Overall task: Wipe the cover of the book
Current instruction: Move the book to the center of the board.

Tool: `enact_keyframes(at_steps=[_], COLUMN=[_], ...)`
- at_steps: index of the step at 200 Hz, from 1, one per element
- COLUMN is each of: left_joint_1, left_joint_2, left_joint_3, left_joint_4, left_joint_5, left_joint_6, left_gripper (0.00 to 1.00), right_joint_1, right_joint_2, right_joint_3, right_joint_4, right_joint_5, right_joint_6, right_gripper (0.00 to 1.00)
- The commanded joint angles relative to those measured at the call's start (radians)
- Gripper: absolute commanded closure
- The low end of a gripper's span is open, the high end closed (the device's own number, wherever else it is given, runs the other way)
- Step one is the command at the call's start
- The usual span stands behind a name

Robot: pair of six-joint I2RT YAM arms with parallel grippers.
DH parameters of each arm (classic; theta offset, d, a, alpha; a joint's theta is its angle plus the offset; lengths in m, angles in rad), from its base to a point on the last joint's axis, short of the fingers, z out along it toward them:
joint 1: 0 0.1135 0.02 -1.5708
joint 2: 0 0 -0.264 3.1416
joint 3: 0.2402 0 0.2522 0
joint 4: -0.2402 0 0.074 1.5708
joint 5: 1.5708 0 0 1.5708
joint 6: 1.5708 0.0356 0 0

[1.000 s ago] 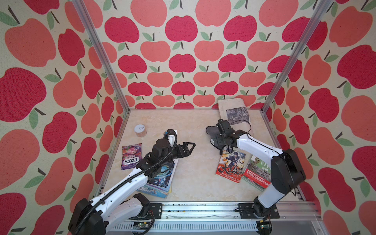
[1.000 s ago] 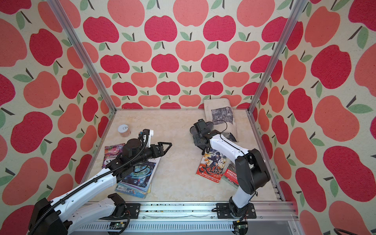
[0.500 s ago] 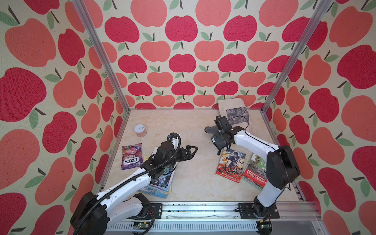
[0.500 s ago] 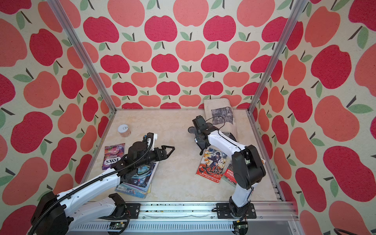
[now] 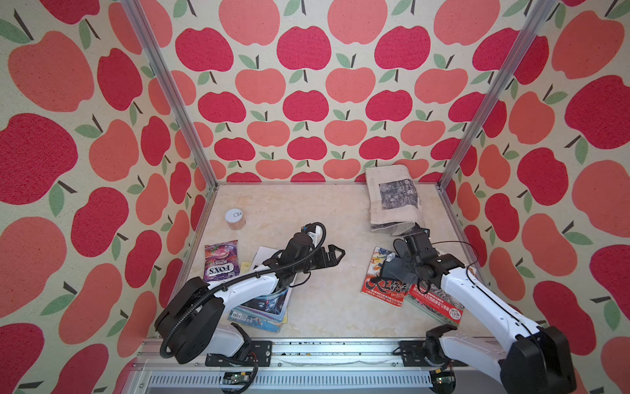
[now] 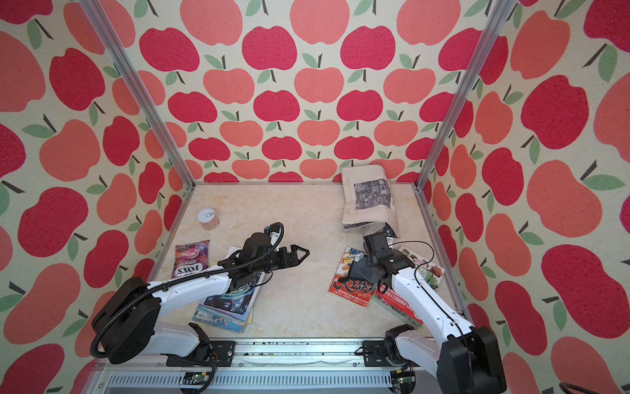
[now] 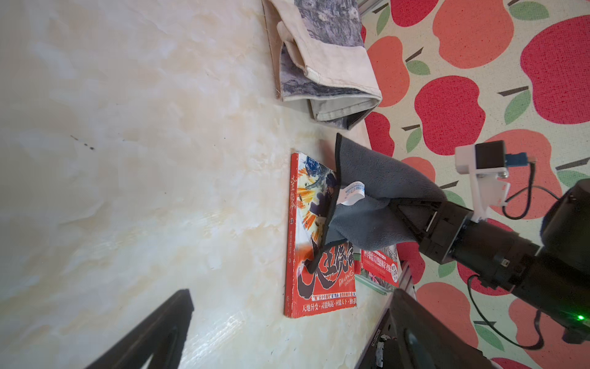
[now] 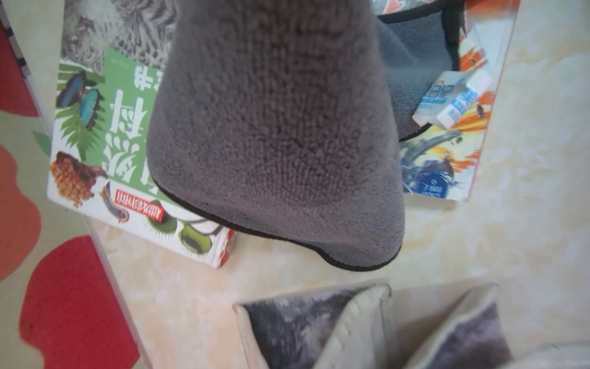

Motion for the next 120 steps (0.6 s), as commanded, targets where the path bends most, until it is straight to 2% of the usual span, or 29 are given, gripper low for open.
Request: enact_keyframes(at_steps=[1,26,53,64,120], left_joint_1=[-0.006,-0.009,-0.01,-0.009,-0.007], left_joint_2=[0.037,0.056,0.051,0.048,0.042], left_joint_3=[0.041,0.039,0.024,0.024,0.045], left_joint_4=[0.052,0.056,0.047,0.04,-0.016], left_joint_5=[0.047,0.061,0.056,0.057,0.057], left_joint_6=[-0.031,-0.043,-0.047,-0.047,-0.037], left_gripper=[0.01,0.01,0.01,0.01,0.01], right_joint_1=[-0.026,-0.058,-0.051,-0.027,0.008], right_joint_2=[0.014,0.096,0.212,0.216,0.326], right_joint_3=[-0.041,-0.094,-0.131,-0.123,-0.09], right_joint_4=[0.04,0.146,0.23,0.236,0.347], right_joint_5=[-0.102,-0.272,-0.393,-0.387,-0.575], right_joint_6=[0.079,0.078,0.125,0.124,0.183], right_gripper=[1.0,1.0,1.0,1.0,1.0])
